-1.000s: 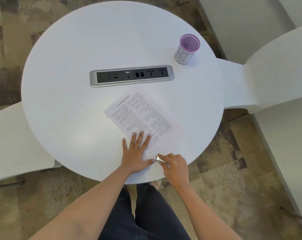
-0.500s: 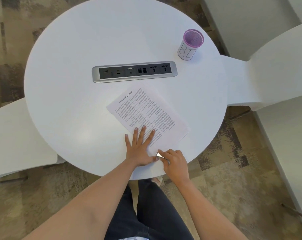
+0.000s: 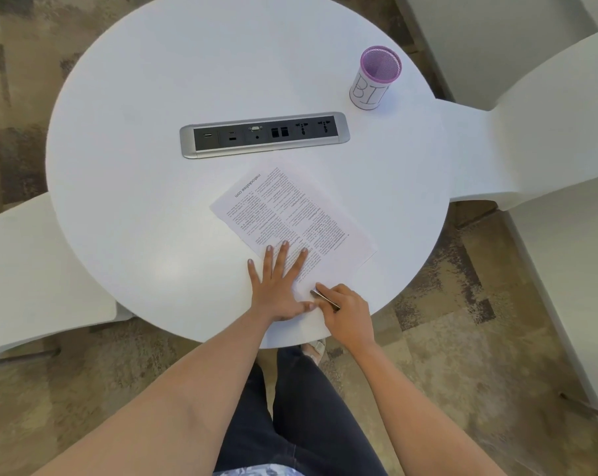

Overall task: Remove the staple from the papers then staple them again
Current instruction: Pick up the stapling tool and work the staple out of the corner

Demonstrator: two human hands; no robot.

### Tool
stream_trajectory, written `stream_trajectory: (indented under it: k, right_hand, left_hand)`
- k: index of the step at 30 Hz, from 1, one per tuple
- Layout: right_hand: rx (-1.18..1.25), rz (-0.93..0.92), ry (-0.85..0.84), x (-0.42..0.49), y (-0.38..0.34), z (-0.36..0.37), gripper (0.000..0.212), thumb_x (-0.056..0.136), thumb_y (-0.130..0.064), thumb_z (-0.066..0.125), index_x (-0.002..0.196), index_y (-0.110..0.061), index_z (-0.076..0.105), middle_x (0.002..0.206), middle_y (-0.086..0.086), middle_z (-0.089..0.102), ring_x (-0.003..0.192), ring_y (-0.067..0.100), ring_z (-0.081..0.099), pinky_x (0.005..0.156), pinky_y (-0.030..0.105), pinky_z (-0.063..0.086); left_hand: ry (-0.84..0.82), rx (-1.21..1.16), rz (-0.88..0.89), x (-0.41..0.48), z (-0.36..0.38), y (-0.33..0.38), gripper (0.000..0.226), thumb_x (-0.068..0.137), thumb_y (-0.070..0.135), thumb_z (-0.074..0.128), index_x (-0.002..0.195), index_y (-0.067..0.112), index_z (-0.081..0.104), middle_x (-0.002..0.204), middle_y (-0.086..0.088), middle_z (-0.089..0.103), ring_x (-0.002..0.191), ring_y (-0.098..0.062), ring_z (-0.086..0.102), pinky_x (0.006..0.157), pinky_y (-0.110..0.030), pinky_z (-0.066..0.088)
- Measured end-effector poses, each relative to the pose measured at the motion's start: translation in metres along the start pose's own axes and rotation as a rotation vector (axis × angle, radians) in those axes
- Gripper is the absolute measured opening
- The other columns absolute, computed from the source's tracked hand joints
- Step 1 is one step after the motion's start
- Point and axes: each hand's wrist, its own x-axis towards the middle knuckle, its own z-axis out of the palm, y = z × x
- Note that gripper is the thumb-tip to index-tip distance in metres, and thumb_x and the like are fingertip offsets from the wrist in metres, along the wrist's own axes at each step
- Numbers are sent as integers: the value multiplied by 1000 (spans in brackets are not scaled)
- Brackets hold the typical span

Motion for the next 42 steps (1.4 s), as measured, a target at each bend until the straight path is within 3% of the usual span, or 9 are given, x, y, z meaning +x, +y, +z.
stream_trajectory:
  k: [5,10,16,26,32,37,42]
  right_hand:
    - [1,6,-1,4,4,-3,27,90,-23,63,117,-22,68,91,-3,66,82,17,55,73,25,41]
    - [-154,-99,28,-3,7,-7,24,86,-15,68,107,-26,73,90,-6,70,80,22,55,66,34,39]
    - [-179,-158,50,-2,4,-5,28,83,-5,71,104,-22,75,83,-3,68,75,28,53,62,40,42]
    - [-363,-324,33,6,3,-10,42,72,8,71,104,-20,73,76,0,64,64,28,49,51,38,42]
    - [-304,-264,2,4,-1,-4,38,78,4,66,109,-17,72,79,5,65,62,27,49,54,37,47]
    - [-83,-46,-68,1,-1,1,32,91,-7,57,117,-22,69,88,2,61,74,22,49,67,27,37]
    - [147,192,-61,0,-1,7,28,89,-21,63,115,-30,69,84,-6,59,78,12,52,63,19,33]
  left_hand:
    - [-8,9,1,-1,-2,0,113,72,84,45,134,45,-41,142,4,-51,135,-31,-40,108,-66,-16]
    - [-25,-22,5,-1,-3,1,115,71,83,48,135,46,-40,144,4,-49,141,-33,-34,107,-65,-18]
    - [-19,-5,-7,-1,-3,2,115,71,85,47,135,46,-40,145,3,-48,142,-34,-33,107,-66,-17]
    - [-18,2,-16,-1,-4,4,115,71,82,49,140,44,-34,146,2,-46,142,-35,-32,107,-66,-16]
    - [-11,4,-20,-1,-2,3,116,69,85,48,139,45,-36,146,2,-47,138,-32,-39,107,-67,-17]
    - [-28,17,-27,0,-3,4,118,66,88,45,139,44,-36,154,-1,-40,142,-35,-32,107,-67,-15]
    - [-44,3,-33,0,-6,5,119,64,91,43,138,44,-37,145,1,-47,141,-35,-34,107,-67,-17]
